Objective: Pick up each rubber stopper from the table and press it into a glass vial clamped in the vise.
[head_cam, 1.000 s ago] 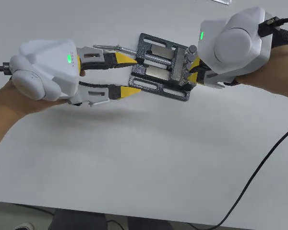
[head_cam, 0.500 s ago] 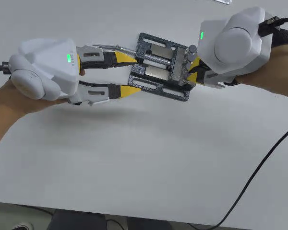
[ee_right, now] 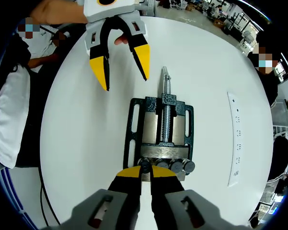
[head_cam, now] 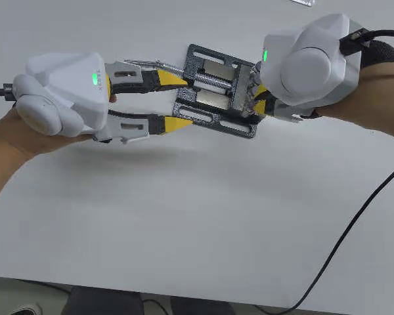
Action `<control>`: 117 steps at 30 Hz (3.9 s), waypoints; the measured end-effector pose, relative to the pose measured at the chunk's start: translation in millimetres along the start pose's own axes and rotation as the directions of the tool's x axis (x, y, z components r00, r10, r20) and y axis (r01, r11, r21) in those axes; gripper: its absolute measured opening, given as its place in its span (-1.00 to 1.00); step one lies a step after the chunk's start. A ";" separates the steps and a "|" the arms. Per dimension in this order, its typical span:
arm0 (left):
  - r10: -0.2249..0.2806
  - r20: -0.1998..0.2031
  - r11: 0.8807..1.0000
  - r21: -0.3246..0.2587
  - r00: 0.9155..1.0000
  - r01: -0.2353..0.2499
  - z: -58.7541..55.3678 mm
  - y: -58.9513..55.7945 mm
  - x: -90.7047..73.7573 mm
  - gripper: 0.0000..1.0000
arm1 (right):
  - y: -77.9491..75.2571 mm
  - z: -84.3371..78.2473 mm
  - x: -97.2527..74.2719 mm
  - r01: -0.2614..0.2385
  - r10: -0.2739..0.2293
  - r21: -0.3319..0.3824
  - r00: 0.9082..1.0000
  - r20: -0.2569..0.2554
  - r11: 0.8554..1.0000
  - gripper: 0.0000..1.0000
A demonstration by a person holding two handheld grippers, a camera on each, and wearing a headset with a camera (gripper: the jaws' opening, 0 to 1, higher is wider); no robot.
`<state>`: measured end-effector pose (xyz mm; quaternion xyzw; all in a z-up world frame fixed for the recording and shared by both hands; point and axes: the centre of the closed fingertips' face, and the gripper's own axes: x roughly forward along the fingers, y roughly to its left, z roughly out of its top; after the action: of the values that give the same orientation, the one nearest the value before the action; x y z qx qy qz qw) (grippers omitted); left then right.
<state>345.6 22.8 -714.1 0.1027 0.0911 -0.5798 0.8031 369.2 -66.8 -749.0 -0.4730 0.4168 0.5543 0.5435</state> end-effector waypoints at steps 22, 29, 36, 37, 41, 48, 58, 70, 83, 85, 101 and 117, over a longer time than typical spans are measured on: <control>0.006 0.005 1.000 0.000 1.000 -0.006 0.7 3.5 -0.2 -0.46 | -0.9 0.5 2.4 -0.017 0.017 0.035 1.000 -0.002 0.999 -0.90; 0.007 0.006 1.000 0.002 1.000 -0.007 2.4 6.0 -0.1 -0.46 | -1.6 -1.3 3.7 -0.034 0.034 0.044 0.999 -0.009 0.998 -0.91; 0.006 0.002 1.000 0.000 1.000 -0.006 0.6 5.8 0.1 -0.46 | -2.1 -2.0 5.5 -0.038 0.039 0.050 0.999 -0.015 0.998 -0.90; 0.006 0.002 1.000 0.000 1.000 -0.006 0.5 5.7 0.3 -0.46 | -2.0 -2.1 5.7 -0.040 0.041 0.052 0.999 -0.012 0.998 -0.90; 0.006 0.003 1.000 -0.002 1.000 -0.006 0.1 6.5 1.1 -0.46 | -1.7 -2.1 6.7 -0.037 0.038 0.050 0.999 -0.016 0.998 -0.90; 0.007 0.006 1.000 -0.007 1.000 -0.007 -1.0 8.0 3.4 -0.46 | -2.6 -2.8 8.2 -0.043 0.044 0.056 0.999 -0.018 0.997 -0.90; 0.001 0.009 1.000 -0.009 1.000 0.000 -0.5 9.8 6.9 -0.46 | -2.6 -2.9 10.0 -0.040 0.042 0.043 0.998 -0.048 0.998 -0.92; -0.013 0.001 1.000 0.004 1.000 0.013 5.1 2.4 3.6 -0.46 | -2.6 -1.1 5.6 -0.017 0.018 0.041 0.999 -0.039 0.999 -0.88; -0.025 -0.019 1.000 0.013 1.000 0.025 6.9 -2.5 -0.2 -0.45 | -5.7 -3.6 5.3 -0.015 0.012 0.113 1.000 0.029 0.994 -0.88; -0.026 -0.021 1.000 0.013 0.999 0.026 7.1 -2.7 -0.5 -0.45 | -5.5 -4.6 4.8 -0.015 0.010 0.120 0.999 0.041 0.993 -0.88; -0.025 -0.039 1.000 0.002 0.999 0.026 4.6 -0.4 -0.2 -0.43 | -4.7 -9.0 -3.2 0.055 -0.147 0.350 0.960 0.240 0.935 -0.75; -0.006 -0.058 1.000 -0.023 0.998 0.005 14.2 -5.8 2.2 -0.38 | 8.9 0.0 -17.6 0.107 -0.313 0.485 0.876 0.367 0.868 -0.38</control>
<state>341.2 15.1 -701.4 0.1099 0.1214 -0.5778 0.7996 359.6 -71.0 -732.3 -0.2418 0.3464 0.4694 0.7754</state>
